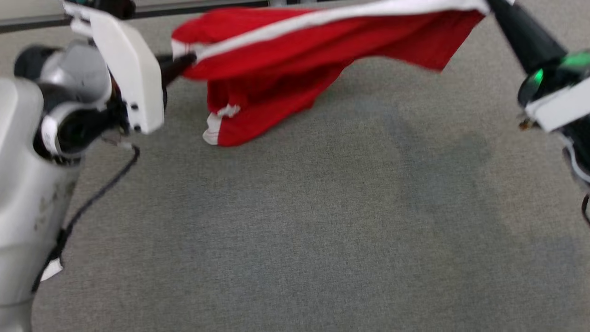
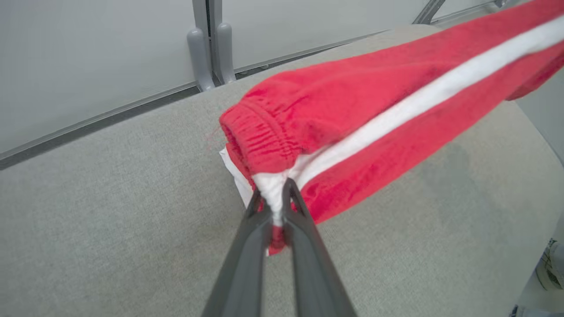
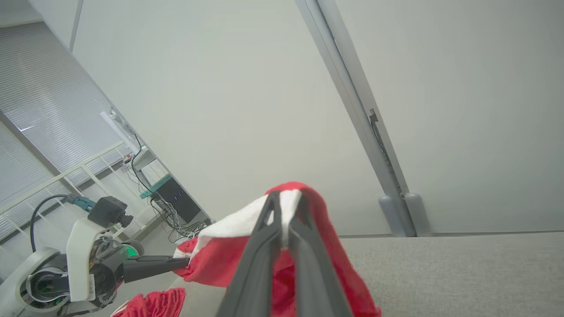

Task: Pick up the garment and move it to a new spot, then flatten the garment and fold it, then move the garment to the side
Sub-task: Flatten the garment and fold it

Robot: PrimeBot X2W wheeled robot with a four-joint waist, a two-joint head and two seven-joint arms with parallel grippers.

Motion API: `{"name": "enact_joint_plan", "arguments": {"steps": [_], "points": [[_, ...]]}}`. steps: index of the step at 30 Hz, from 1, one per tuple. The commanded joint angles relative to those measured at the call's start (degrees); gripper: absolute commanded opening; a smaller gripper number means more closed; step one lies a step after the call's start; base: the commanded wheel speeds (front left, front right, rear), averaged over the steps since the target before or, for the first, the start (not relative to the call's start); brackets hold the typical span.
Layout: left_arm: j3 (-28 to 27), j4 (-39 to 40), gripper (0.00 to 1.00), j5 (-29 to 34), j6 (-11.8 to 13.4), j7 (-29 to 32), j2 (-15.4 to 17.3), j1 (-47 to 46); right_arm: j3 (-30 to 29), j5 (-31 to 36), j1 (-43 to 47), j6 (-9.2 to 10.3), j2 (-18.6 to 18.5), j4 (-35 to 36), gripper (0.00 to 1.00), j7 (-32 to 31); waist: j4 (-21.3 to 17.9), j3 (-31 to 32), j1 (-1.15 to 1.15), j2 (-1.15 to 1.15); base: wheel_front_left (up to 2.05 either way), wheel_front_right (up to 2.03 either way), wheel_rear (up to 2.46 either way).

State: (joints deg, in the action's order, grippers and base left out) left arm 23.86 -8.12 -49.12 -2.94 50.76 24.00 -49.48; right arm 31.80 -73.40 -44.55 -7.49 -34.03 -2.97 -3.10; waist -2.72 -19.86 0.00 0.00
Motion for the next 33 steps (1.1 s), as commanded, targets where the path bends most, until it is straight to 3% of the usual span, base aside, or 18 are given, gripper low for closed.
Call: {"name": "enact_joint_plan", "arguments": {"steps": [1, 7, 12, 18, 25, 33], "points": [[-0.3, -0.7, 0.0, 0.5, 0.0, 0.2, -0.1, -1.9, -0.4, -0.5, -1.5, 0.0, -0.4, -0.5, 0.0, 0.3, -2.2, -4.2, 0.0, 0.0, 0.0, 0.0, 0.0], [-0.7, -10.4, 0.0, 4.2, 0.0, -0.4, -2.5, -20.7, 0.7, -2.0, -18.9, 0.0, -0.8, -7.2, 0.0, 0.7, -4.3, -11.0, 0.0, 0.0, 0.0, 0.0, 0.0], [-1.1, -20.3, 0.0, 7.6, -0.4, -5.5, -5.2, -34.8, 0.9, -2.9, -32.7, 0.01, -1.7, -12.8, 0.0, 4.1, -5.6, -13.6, 0.0, 0.0, 0.0, 0.0, 0.0], [-0.8, -28.7, 0.0, 9.6, -1.3, -10.7, -7.2, -43.4, 2.1, -3.1, -41.1, 0.06, -3.0, -17.2, 0.0, 8.9, -6.3, -13.5, 0.0, 0.0, 0.0, 0.0, 0.0], [0.5, -34.9, 0.0, 8.0, -3.4, -13.1, -9.6, -44.4, 8.3, -5.3, -40.5, 0.06, -4.1, -18.3, 0.0, 8.3, -6.1, -13.8, 0.0, 0.0, 0.0, 0.0, 0.0], [5.1, -37.1, 0.0, 4.7, -4.5, -13.8, -8.0, -33.2, 19.3, -6.7, -31.5, 0.05, -6.5, -16.6, 0.0, 5.9, -5.7, -10.9, 0.0, 0.0, 0.0, 0.0, 0.0]]}}
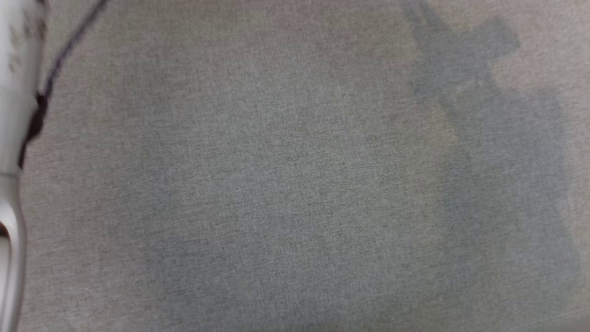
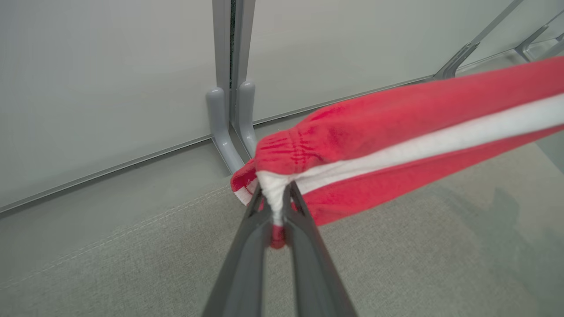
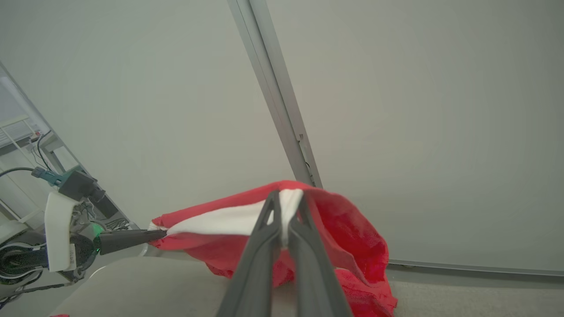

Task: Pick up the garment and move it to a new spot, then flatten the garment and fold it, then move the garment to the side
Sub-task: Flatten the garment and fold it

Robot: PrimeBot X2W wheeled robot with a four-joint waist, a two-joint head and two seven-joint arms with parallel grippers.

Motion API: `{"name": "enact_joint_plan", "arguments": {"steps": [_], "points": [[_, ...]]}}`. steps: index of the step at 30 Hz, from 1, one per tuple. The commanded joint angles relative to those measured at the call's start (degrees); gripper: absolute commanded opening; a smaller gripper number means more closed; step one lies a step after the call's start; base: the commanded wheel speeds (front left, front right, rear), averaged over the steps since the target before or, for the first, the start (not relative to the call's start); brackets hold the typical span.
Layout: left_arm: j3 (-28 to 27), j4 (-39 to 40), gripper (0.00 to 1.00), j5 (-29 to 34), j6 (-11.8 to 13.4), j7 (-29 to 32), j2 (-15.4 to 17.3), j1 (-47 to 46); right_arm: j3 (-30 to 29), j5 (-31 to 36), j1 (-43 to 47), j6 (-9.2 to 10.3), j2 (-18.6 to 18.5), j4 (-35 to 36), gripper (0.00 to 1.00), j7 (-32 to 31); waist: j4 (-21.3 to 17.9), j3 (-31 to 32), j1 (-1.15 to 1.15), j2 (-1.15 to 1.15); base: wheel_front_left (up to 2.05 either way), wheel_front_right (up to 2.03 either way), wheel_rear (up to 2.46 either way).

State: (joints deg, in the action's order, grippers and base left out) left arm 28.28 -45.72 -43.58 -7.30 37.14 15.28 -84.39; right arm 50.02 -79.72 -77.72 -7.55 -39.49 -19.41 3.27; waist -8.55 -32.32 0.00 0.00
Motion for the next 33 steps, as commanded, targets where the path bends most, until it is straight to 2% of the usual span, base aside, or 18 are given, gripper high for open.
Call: {"name": "enact_joint_plan", "arguments": {"steps": [1, 5, 11, 15, 17, 23, 27, 33], "points": [[1.5, 1.1, 0.0, -1.8, -0.1, -0.3, 1.0, 3.9, 2.7, -0.5, 3.1, 0.12, -1.4, -0.3, 0.0, -1.4, 0.2, 2.6, 0.0, 0.0, 0.0, 0.0, 0.0], [4.4, 3.3, 0.0, -5.0, -0.1, 1.2, 3.0, 11.1, 7.3, -1.5, 7.4, 0.12, -2.3, -0.6, 0.0, -4.0, 0.2, 6.6, 0.0, 0.0, 0.0, 0.0, 0.0], [10.0, 11.7, 0.0, -12.9, -0.1, 8.3, 8.3, 25.0, 14.8, -4.1, 15.5, 0.12, -4.3, 0.5, 0.0, -9.8, 0.2, 15.6, 0.0, 0.0, 0.0, 0.0, 0.0], [11.3, 18.2, 0.0, -17.4, -0.1, 12.3, 11.7, 33.3, 18.3, -6.1, 20.8, 0.12, -6.4, 1.9, 0.0, -12.8, 0.6, 20.9, 0.0, 0.0, 0.0, 0.0, 0.0], [11.4, 21.3, 0.0, -19.3, 0.7, 13.8, 12.6, 37.1, 19.7, -6.1, 23.2, 0.12, -8.2, 3.2, 0.0, -14.5, 1.0, 22.9, 0.0, 0.0, 0.0, 0.0, 0.0], [12.3, 34.5, 0.0, -25.6, 6.6, 21.0, 16.7, 48.9, 21.8, -7.1, 30.5, 0.12, -14.6, 11.4, 0.0, -18.6, 1.9, 26.9, 0.0, 0.0, 0.0, 0.0, 0.0], [12.6, 45.1, 0.0, -29.3, 11.4, 25.9, 21.5, 55.7, 22.2, -7.8, 34.1, 0.13, -20.0, 17.3, 0.0, -19.7, 2.2, 27.8, 0.0, 0.0, 0.0, 0.0, 0.0], [11.0, 55.9, 0.0, -31.9, 17.5, 28.0, 26.3, 60.7, 21.8, -8.8, 36.2, 0.13, -25.9, 23.5, 0.0, -21.0, 2.1, 26.8, 0.0, 0.0, 0.0, 0.0, 0.0]]}}
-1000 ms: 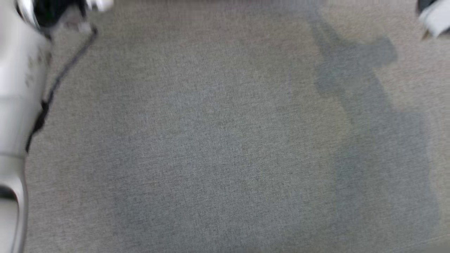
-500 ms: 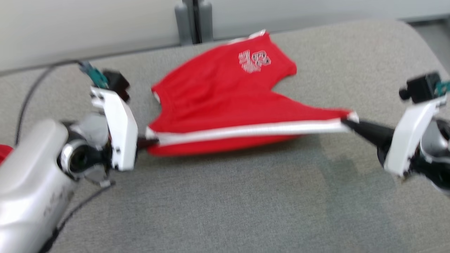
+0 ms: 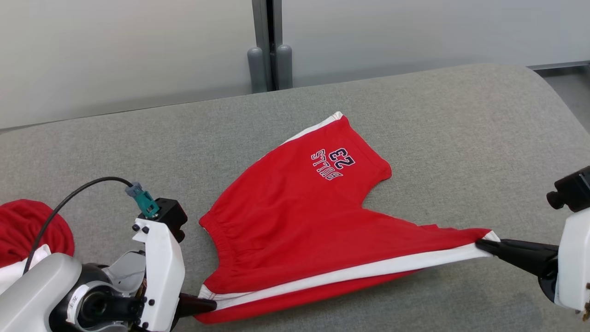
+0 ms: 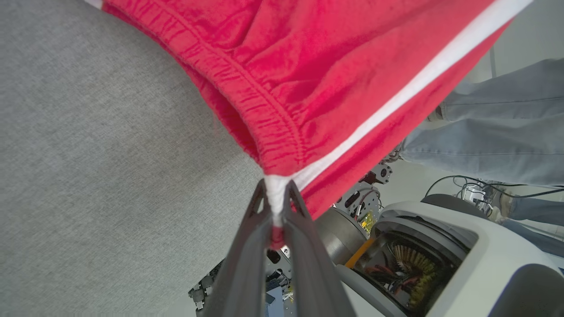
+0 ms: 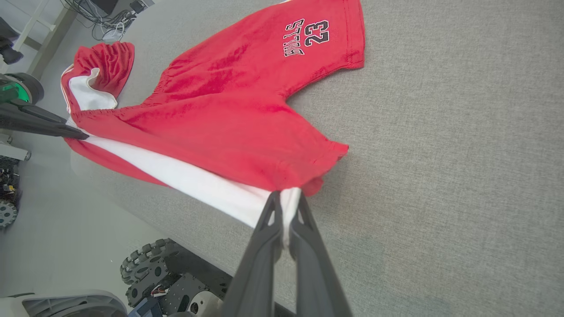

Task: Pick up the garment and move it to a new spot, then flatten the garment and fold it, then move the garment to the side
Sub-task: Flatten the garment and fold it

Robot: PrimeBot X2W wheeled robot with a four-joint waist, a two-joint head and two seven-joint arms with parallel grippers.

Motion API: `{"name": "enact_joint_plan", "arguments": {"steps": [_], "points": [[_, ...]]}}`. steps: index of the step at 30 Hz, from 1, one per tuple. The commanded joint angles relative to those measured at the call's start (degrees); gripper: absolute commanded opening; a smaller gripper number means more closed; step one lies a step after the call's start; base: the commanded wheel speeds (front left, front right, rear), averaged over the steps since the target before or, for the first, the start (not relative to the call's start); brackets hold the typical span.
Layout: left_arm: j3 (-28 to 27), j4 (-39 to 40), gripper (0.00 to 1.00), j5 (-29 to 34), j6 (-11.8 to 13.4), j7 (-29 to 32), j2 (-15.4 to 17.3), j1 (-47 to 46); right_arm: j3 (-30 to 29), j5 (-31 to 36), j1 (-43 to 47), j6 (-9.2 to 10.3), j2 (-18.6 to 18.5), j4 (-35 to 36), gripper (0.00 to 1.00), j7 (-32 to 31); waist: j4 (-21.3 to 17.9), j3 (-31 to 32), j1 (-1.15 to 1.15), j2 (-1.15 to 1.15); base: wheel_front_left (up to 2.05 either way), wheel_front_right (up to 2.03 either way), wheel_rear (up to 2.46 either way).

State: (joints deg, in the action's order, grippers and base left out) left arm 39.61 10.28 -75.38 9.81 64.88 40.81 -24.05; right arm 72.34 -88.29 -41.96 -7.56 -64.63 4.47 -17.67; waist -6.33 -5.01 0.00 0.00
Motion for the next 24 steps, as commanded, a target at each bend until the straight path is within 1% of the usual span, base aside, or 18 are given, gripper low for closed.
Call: {"name": "enact_joint_plan", "arguments": {"steps": [1, 4, 6, 12, 15, 16, 18, 24], "points": [[-0.6, 0.8, 0.0, -0.2, 1.1, 0.5, 1.1, 0.3, -0.8, -0.4, 0.0, 0.15, -1.3, 0.0, 0.0, -0.4, -0.1, -1.1, 0.0, 0.0, 0.0, 0.0, 0.0], [-0.9, 2.5, 0.0, -0.9, 2.7, 2.6, 1.6, -1.8, -2.1, -1.0, -2.1, 0.15, -2.0, -0.1, 0.0, -1.4, 0.1, -3.7, 0.0, 0.0, 0.0, 0.0, 0.0], [-1.3, 2.5, 0.0, -1.4, 3.7, 4.4, 1.2, -4.1, -3.2, -1.5, -4.0, 0.15, -1.9, -1.0, 0.0, -2.6, 0.5, -5.9, 0.0, 0.0, 0.0, 0.0, 0.0], [-1.9, -0.1, 0.0, -1.8, 6.3, 10.6, -0.8, -14.3, -6.3, -3.9, -11.0, 0.15, 0.7, -4.4, 0.0, -7.4, 2.3, -13.5, 0.0, 0.0, 0.0, 0.0, 0.0], [-2.5, -1.8, 0.0, -1.0, 7.3, 12.5, -2.0, -20.0, -7.8, -4.5, -15.3, 0.15, 2.0, -7.1, 0.0, -10.2, 3.4, -17.1, 0.0, 0.0, 0.0, 0.0, 0.0], [-2.5, -1.8, 0.0, -1.0, 7.3, 12.5, -2.0, -20.0, -7.8, -4.5, -15.3, 0.15, 2.0, -7.1, 0.0, -10.2, 3.4, -17.1, 0.0, 0.0, 0.0, 0.0, 0.0], [-2.9, -3.3, 0.0, -0.7, 7.8, 13.0, -3.1, -23.3, -8.7, -4.7, -18.2, 0.15, 3.1, -9.3, 0.0, -11.9, 4.2, -19.2, 0.0, 0.0, 0.0, 0.0, 0.0], [-2.3, -7.0, 0.0, 0.6, 8.2, 15.4, -5.0, -30.4, -10.3, -5.5, -26.0, 0.15, 7.3, -17.2, 0.0, -17.0, 6.8, -23.7, 0.0, 0.0, 0.0, 0.0, 0.0]]}}
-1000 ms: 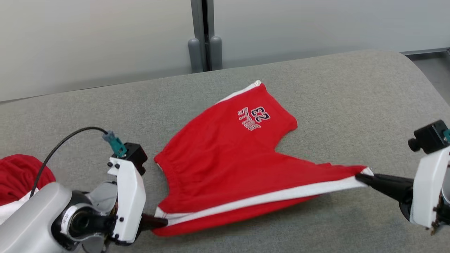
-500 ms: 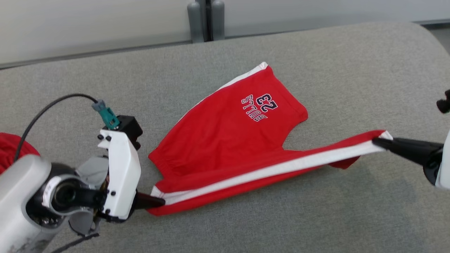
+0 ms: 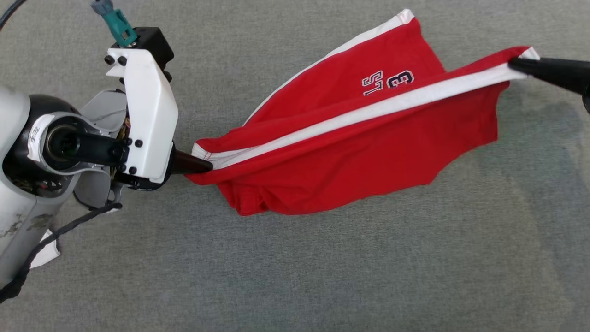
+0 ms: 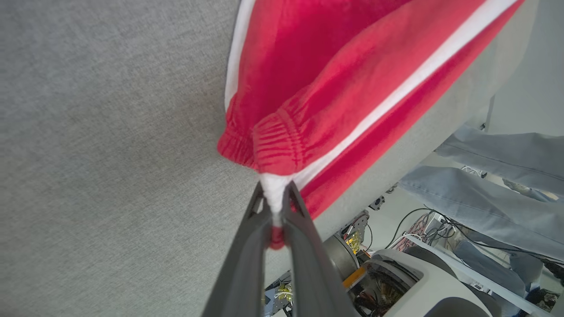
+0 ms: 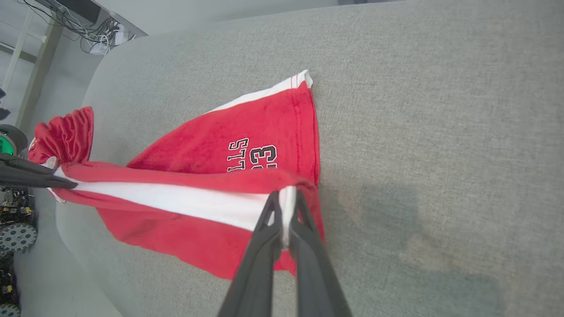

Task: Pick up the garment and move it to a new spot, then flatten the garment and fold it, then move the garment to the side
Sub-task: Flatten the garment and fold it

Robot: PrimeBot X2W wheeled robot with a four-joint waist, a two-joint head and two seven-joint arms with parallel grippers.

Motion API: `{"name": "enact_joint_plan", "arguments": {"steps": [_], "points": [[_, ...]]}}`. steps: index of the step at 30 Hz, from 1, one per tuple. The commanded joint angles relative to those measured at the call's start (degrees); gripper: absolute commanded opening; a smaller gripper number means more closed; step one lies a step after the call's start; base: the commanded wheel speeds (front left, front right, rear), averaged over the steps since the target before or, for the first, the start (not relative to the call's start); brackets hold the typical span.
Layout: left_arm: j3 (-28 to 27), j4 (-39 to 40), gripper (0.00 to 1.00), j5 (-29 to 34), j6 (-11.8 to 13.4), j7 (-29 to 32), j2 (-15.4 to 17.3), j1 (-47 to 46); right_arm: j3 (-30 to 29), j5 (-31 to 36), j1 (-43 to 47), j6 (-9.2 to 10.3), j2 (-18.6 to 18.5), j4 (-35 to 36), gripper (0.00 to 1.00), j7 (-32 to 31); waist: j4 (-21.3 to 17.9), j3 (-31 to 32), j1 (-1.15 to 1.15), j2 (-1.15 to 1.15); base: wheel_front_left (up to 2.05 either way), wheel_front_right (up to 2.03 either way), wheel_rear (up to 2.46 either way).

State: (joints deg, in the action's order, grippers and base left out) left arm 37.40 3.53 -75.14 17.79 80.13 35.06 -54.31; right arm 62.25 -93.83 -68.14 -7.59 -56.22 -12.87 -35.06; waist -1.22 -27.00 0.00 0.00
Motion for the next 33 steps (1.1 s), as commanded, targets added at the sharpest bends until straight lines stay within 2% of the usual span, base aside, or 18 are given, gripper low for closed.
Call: {"name": "enact_joint_plan", "arguments": {"steps": [1, 7, 12, 17, 18, 19, 20, 21, 27, 31, 33], "points": [[0.0, -0.5, 0.0, 0.4, 0.2, 0.5, 0.5, -0.7, -0.4, -0.2, -0.9, 0.18, -0.3, -1.3, 0.0, -0.3, 2.2, -2.2, 0.0, 0.0, 0.0, 0.0, 0.0], [0.3, -1.0, 0.0, -0.1, 0.8, 1.9, -0.7, -2.7, -0.2, -1.4, -5.7, 0.18, 4.0, -10.1, 0.0, -4.5, 4.8, -4.3, 0.0, 0.0, 0.0, 0.0, 0.0], [0.0, -1.7, 0.0, -0.1, 1.1, 1.2, -2.7, -4.3, -0.7, -1.4, -9.3, 0.17, 8.4, -16.6, 0.0, -4.9, 6.4, -6.4, 0.0, 0.0, 0.0, 0.0, 0.0], [0.4, -3.1, 0.0, 0.5, 0.4, 0.3, -4.2, -5.2, -0.3, -0.5, -11.0, 0.16, 11.3, -18.6, 0.0, -4.6, 6.6, -7.2, 0.0, 0.0, 0.0, 0.0, 0.0], [0.3, -3.3, 0.48, 0.6, 0.0, -0.1, -4.4, -5.1, -0.2, -0.2, -11.1, 0.16, 11.8, -19.0, 0.09, -4.5, 6.5, -7.1, 0.0, 0.0, 0.0, 0.0, 0.0], [0.3, -3.7, 0.94, 0.5, -0.2, -0.4, -4.6, -4.9, -0.1, -0.2, -11.2, 0.16, 12.3, -19.2, 0.36, -4.2, 6.4, -6.9, 0.0, 0.0, 0.0, 0.0, 0.0], [0.3, -3.9, 1.0, 0.5, -0.6, -0.7, -4.8, -4.8, -0.1, -0.1, -11.2, 0.16, 12.7, -19.4, 0.68, -4.1, 6.3, -6.6, 0.0, 0.0, 0.0, 0.0, 0.0], [0.3, -4.2, 1.0, 0.7, -0.9, -1.0, -4.9, -4.7, -0.1, 0.0, -11.1, 0.14, 13.0, -19.6, 1.0, -4.1, 6.3, -6.3, 0.0, 0.0, 0.0, 0.0, 0.0], [-0.4, -5.3, 1.0, 1.9, -3.3, -3.6, -4.1, -4.0, -0.8, -0.1, -9.2, 0.14, 13.9, -19.0, 1.0, -1.3, 5.4, -3.1, 0.0, 0.0, 0.0, 0.0, 0.0], [-1.0, -5.4, 1.0, 4.1, -6.8, -8.0, -3.1, -3.3, -1.9, 1.2, -7.3, 0.14, 13.6, -16.3, 1.0, 3.8, 4.9, -0.5, 0.0, 0.0, 0.0, 0.0, 0.0], [-1.7, -5.3, 1.0, 5.3, -8.8, -11.6, -3.0, -2.2, -2.5, 2.8, -5.9, 0.11, 13.2, -13.5, 1.0, 8.3, 4.6, 0.9, 0.0, 0.0, 0.0, 0.0, 0.0]]}}
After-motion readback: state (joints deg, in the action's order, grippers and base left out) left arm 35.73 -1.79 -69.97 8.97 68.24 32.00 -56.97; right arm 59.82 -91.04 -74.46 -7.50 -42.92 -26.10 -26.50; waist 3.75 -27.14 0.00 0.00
